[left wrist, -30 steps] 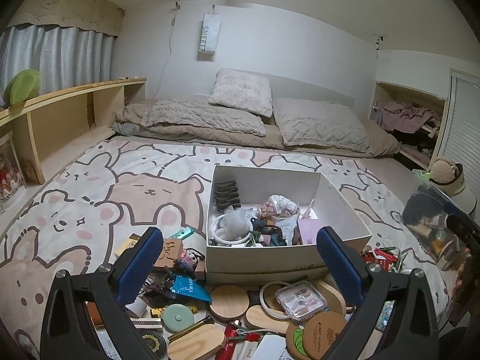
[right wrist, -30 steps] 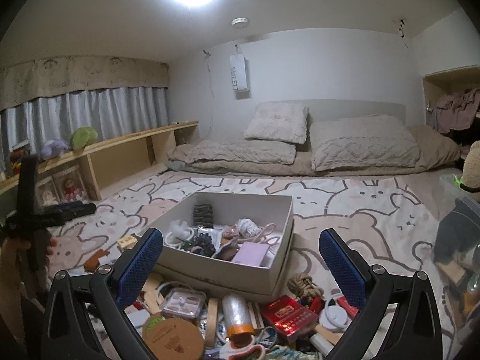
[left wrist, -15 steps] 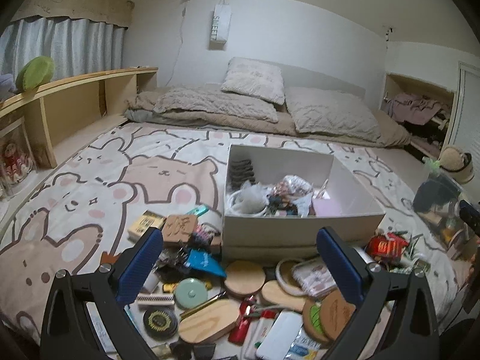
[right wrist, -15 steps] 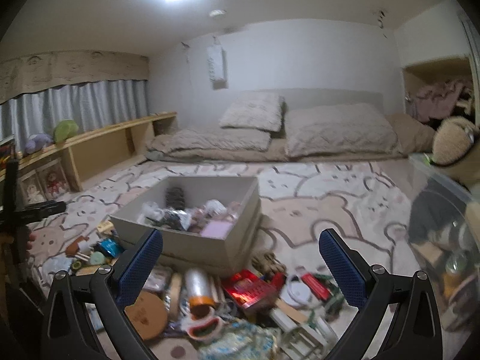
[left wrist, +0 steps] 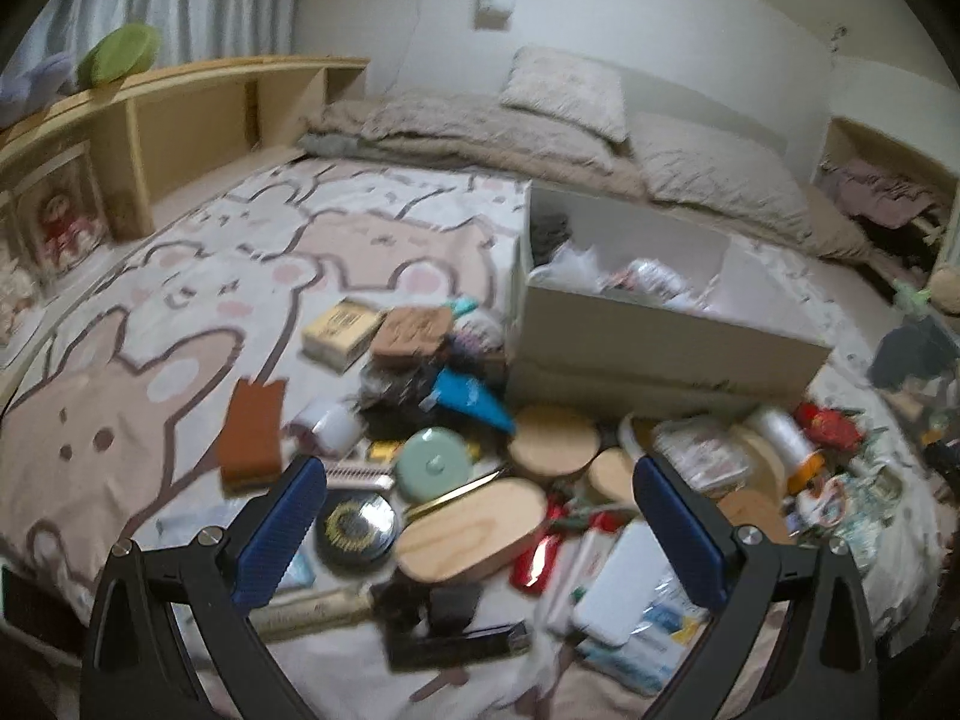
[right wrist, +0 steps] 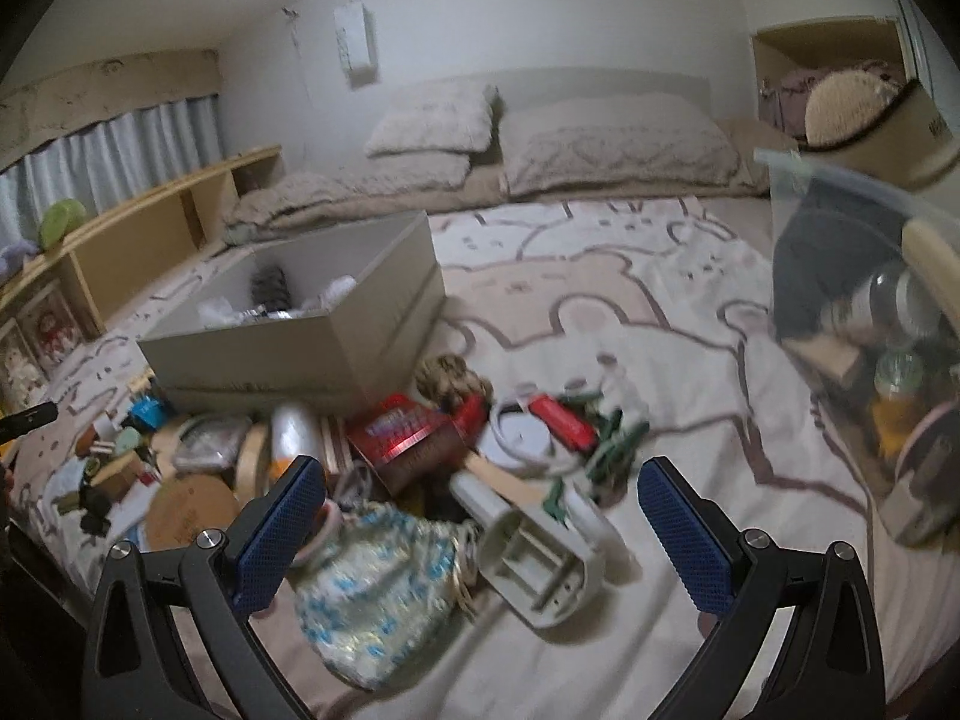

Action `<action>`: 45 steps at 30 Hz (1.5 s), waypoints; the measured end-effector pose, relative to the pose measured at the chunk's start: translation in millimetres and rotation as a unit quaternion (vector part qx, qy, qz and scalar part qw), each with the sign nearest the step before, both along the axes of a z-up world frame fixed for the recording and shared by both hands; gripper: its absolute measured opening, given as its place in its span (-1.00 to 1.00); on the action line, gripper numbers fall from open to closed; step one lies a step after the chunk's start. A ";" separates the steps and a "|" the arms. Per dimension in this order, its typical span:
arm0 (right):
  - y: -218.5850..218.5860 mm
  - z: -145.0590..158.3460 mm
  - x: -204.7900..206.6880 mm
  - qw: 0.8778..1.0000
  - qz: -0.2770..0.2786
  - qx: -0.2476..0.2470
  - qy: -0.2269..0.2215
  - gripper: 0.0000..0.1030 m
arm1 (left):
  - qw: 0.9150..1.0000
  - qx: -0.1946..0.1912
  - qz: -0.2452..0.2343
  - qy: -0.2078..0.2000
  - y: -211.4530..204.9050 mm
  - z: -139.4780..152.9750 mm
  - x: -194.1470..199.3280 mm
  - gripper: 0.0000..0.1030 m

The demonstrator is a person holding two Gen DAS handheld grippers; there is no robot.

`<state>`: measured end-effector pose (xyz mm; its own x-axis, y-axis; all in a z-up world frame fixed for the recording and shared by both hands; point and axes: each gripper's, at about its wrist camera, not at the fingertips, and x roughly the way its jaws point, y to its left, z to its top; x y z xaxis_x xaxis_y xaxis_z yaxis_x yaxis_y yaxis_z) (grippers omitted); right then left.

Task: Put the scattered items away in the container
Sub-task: 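Move both tools down toward the items beside the box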

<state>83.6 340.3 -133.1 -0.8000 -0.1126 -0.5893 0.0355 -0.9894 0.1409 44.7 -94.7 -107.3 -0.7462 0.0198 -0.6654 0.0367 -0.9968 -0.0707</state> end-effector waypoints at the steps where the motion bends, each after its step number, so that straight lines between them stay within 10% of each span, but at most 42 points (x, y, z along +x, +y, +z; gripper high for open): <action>1: 0.4 -2.9 0.0 1.000 -0.001 0.001 -0.003 1.00 | 1.000 -0.004 0.005 -0.010 -0.7 -6.2 1.2 1.00; 24: 21.1 -32.1 -11.0 0.998 -0.019 0.035 -0.056 1.00 | 0.988 -0.027 0.026 -0.148 7.0 -98.1 10.1 1.00; 45: 76.6 -47.9 -9.3 0.984 -0.072 0.122 -0.107 1.00 | 0.988 -0.028 0.052 -0.140 8.0 -112.4 6.8 1.00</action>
<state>74.4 416.9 -181.0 -0.6518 0.1584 -0.7417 -0.1123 -0.9873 -0.1122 51.4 -86.8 -219.7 -0.5286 -0.0893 -0.8441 0.1487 -0.9888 0.0115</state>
